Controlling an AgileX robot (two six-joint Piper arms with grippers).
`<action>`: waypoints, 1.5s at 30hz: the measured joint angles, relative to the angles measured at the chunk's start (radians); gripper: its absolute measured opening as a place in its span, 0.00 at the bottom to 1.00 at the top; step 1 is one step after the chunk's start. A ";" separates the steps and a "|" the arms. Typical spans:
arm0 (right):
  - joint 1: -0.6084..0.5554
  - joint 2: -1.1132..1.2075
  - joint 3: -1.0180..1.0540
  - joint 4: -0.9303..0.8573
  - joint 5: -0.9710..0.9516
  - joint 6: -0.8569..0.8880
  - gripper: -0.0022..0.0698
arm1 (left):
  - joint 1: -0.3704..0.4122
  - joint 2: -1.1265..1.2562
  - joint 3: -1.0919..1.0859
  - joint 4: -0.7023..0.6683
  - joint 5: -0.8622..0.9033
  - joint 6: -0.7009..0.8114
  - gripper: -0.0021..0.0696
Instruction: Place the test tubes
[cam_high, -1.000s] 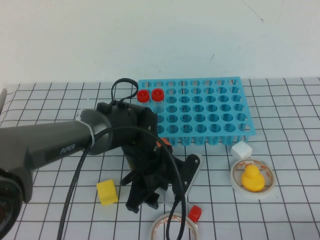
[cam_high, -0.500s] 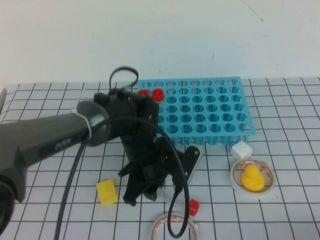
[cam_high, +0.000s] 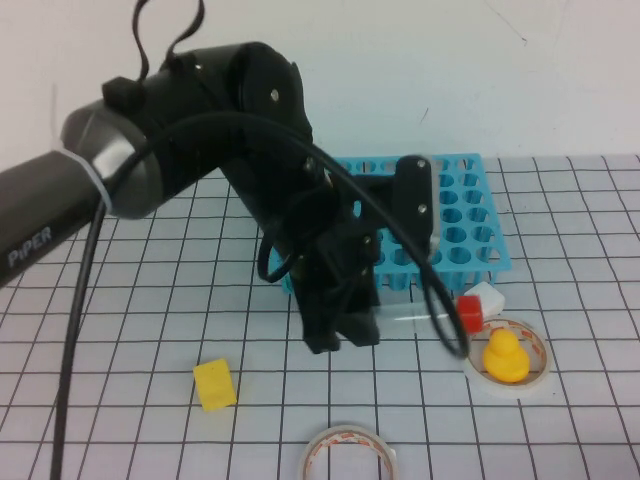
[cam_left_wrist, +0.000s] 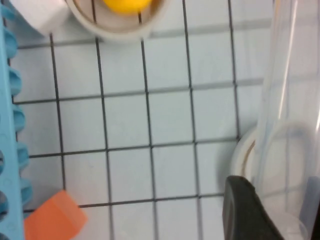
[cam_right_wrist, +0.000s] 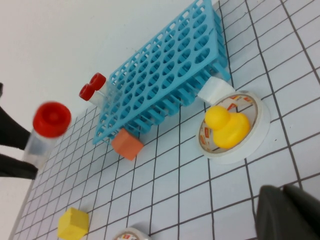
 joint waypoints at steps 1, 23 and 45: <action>0.000 0.000 0.000 0.000 0.000 0.000 0.03 | 0.000 -0.003 -0.005 -0.011 0.003 -0.023 0.32; 0.000 0.007 0.000 0.736 0.000 -0.792 0.03 | 0.407 -0.491 0.747 -0.933 -0.135 0.238 0.32; 0.050 0.994 -0.604 0.862 0.591 -1.497 0.05 | 0.407 -0.592 1.022 -1.290 -0.181 0.591 0.32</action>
